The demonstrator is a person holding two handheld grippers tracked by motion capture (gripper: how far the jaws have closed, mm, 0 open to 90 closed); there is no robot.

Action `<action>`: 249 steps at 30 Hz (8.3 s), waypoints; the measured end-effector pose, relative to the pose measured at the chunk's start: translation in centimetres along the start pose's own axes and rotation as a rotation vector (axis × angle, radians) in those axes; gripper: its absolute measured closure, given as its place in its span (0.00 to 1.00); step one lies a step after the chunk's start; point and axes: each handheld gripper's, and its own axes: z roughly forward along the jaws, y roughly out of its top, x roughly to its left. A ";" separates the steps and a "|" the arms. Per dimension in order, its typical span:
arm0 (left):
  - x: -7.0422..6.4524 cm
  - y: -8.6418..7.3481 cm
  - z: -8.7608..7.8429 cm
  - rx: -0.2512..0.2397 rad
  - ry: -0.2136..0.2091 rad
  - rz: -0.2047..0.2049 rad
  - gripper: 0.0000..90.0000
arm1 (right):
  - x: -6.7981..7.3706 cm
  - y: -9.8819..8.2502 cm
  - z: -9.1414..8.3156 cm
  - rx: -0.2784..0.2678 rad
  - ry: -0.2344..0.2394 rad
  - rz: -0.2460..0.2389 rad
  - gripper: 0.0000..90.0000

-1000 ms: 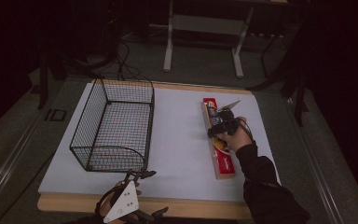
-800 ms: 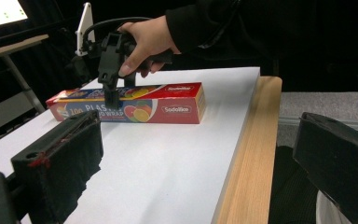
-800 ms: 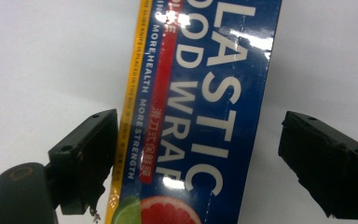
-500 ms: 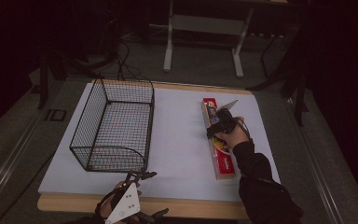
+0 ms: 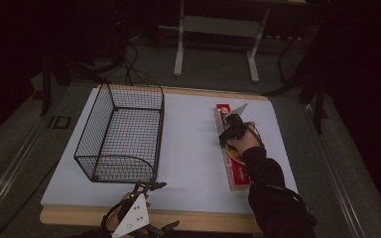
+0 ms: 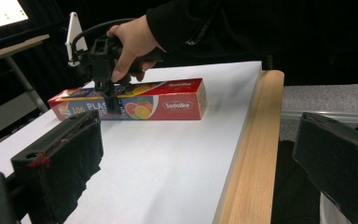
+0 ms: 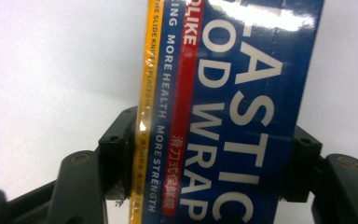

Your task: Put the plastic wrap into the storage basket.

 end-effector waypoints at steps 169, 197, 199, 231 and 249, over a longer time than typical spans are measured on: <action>-0.2 -0.9 0.0 0.033 -0.035 -0.028 0.02 | 32.0 5.0 -4.1 -0.332 0.182 -0.397 0.43; -0.2 -0.9 0.1 0.035 -0.040 -0.028 0.02 | 31.3 4.9 -3.7 -0.332 0.192 -0.419 0.38; -0.2 -0.9 0.1 0.034 -0.040 -0.029 0.02 | 31.3 4.9 -3.8 -0.333 0.198 -0.417 0.38; -0.2 -1.1 0.7 0.055 -0.047 -0.032 0.02 | 24.0 2.4 -9.5 -0.471 0.258 -0.571 0.15; -0.1 -1.2 1.1 0.067 -0.049 -0.038 0.02 | 17.4 -1.1 -11.1 -0.546 0.236 -0.556 0.16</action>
